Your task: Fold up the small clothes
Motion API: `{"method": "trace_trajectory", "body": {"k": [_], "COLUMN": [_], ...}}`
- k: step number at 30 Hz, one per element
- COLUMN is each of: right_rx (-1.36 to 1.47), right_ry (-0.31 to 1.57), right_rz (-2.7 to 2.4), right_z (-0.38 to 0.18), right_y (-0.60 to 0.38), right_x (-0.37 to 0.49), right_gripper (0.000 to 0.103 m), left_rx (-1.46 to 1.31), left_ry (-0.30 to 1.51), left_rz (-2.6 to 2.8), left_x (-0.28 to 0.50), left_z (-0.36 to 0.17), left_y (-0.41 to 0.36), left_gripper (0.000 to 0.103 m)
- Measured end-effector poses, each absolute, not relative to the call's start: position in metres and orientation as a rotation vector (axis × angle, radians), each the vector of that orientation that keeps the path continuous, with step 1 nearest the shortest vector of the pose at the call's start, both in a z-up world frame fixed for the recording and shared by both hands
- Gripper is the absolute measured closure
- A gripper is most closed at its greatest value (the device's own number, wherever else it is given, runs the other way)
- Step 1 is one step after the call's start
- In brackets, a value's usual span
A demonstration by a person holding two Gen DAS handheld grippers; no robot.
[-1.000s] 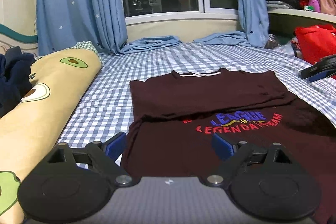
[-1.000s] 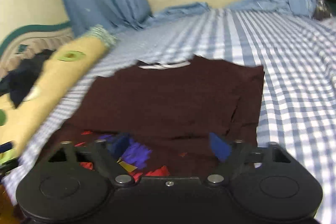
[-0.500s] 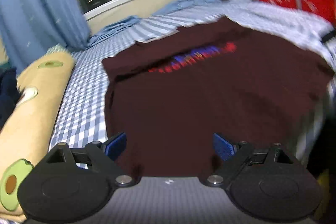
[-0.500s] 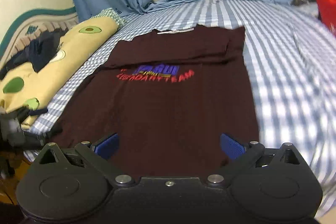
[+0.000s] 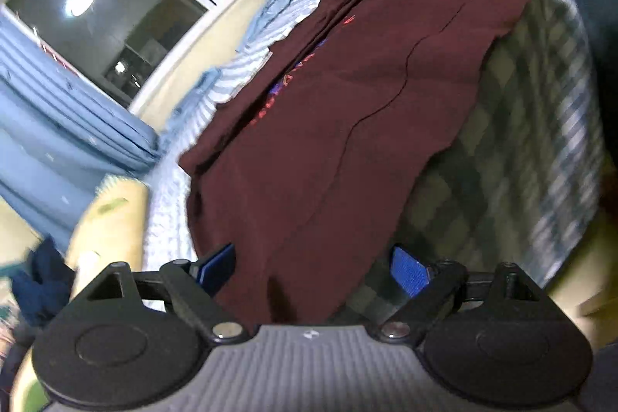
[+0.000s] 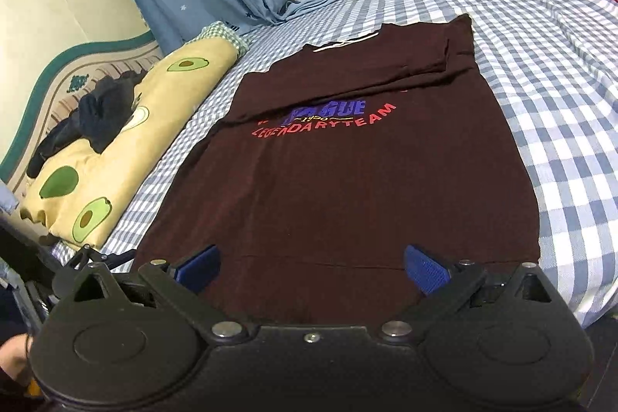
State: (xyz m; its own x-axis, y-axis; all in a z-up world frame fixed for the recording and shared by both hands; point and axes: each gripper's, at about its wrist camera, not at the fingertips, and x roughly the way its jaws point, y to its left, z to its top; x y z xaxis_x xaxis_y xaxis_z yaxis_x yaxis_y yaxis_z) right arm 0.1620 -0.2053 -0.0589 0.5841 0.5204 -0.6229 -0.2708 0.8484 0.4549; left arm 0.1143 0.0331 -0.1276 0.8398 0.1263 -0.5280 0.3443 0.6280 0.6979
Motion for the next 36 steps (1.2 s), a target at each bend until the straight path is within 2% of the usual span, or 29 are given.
{"method": "trace_trajectory", "body": {"k": [15, 17, 18, 19, 20, 21, 22, 27, 36], "right_rx": [0.355, 0.355, 0.357, 0.360, 0.362, 0.362, 0.357, 0.259, -0.203], "right_ry": [0.805, 0.798, 0.797, 0.799, 0.800, 0.799, 0.791, 0.724, 0.704], "right_rz": [0.466, 0.465, 0.461, 0.457, 0.454, 0.447, 0.437, 0.389, 0.348], "right_z": [-0.054, -0.053, -0.053, -0.054, -0.054, -0.054, -0.052, -0.048, -0.080], "right_y": [-0.213, -0.214, -0.215, -0.217, -0.218, -0.220, -0.223, -0.238, -0.222], "right_x": [0.160, 0.159, 0.159, 0.159, 0.160, 0.160, 0.159, 0.147, 0.117], "right_gripper": [0.001, 0.001, 0.001, 0.001, 0.001, 0.002, 0.002, 0.002, 0.008], "left_rx": [1.087, 1.108, 1.113, 1.130, 1.140, 1.127, 1.094, 0.926, 0.673], "left_ry": [0.388, 0.389, 0.366, 0.368, 0.394, 0.439, 0.481, 0.555, 0.488], "left_rz": [0.017, 0.026, 0.024, -0.007, -0.048, -0.096, -0.130, -0.181, -0.205], "left_x": [0.113, 0.121, 0.121, 0.121, 0.118, 0.119, 0.119, 0.132, 0.185], "left_z": [-0.143, -0.153, -0.159, -0.162, -0.161, -0.157, -0.151, -0.107, -0.025], "left_y": [0.019, 0.019, 0.018, 0.016, 0.014, 0.014, 0.015, 0.028, 0.042], "left_gripper": [0.014, 0.022, 0.033, 0.054, 0.066, 0.088, 0.092, 0.096, 0.096]}}
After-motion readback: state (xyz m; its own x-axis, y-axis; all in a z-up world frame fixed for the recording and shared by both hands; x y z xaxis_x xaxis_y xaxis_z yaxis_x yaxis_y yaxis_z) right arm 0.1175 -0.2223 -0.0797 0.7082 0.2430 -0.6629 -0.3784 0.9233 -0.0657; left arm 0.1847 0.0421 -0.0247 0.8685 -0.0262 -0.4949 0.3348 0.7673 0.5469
